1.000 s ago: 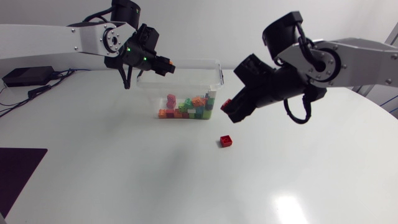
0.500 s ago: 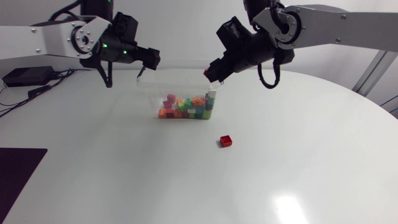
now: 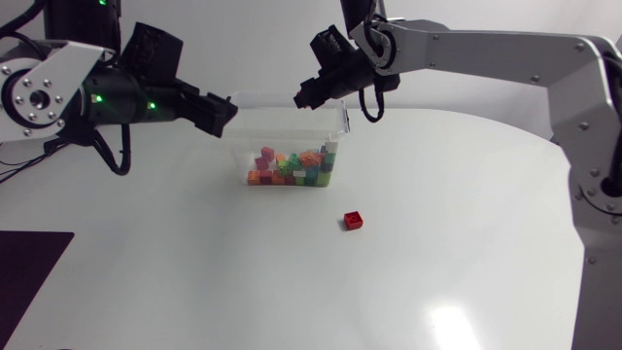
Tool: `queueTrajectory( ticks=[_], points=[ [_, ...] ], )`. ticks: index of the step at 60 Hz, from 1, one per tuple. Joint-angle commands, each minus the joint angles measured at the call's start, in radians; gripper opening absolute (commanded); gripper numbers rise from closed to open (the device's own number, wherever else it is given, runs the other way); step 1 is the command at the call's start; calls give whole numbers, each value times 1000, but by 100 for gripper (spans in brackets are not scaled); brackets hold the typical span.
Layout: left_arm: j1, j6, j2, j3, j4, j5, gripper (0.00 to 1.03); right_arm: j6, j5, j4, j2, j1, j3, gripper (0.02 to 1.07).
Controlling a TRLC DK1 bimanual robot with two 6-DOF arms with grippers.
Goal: Place the duplo bricks in the container
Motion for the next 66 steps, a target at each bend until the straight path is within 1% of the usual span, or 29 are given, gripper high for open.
queueTrajectory(
  ticks=[1, 2, 4, 5, 11, 15, 21, 28, 34, 38, 50, 59, 66],
  points=[
    [-47, 60, -20, -44, -24, 26, 99, 21, 22, -1, 72, 14, 61, 70],
    [-50, 63, -20, -47, -25, 27, 99, 18, 29, -3, 81, 15, 69, 80],
    [-74, 80, -16, -62, -33, 33, 99, 12, 43, -3, 87, 18, 73, 95],
    [-82, 88, -14, -65, -36, 35, 98, 8, 49, -3, 88, 17, 75, 97],
    [-137, 129, 7, -82, -61, 52, 98, 7, 52, -4, 64, 11, 43, 101],
    [-162, 148, 32, -79, -82, 66, 98, 5, 51, 2, 12, -2, -13, 101],
    [-197, 166, 70, -77, -99, 86, 98, -1, 48, 11, -108, -32, -140, 101],
    [-232, 188, 128, -68, -102, 90, 98, -10, 15, 24, -292, -83, -336, 101],
    [-254, 204, 199, -30, -120, 107, 98, -38, 12, 27, -442, -123, -502, 101],
    [-266, 206, 239, 1, -133, 118, 98, -59, -9, 24, -539, -141, -603, 101],
    [-335, 229, 372, 114, -177, 118, 98, -128, -32, -56, -829, -164, -893, 101],
    [-386, 252, 464, 205, -222, 118, 98, -180, -54, -144, -971, -169, -1040, 101],
    [-399, 267, 535, 266, -251, 118, 98, -217, -58, -193, -1041, -164, -1132, 101]
  ],
)
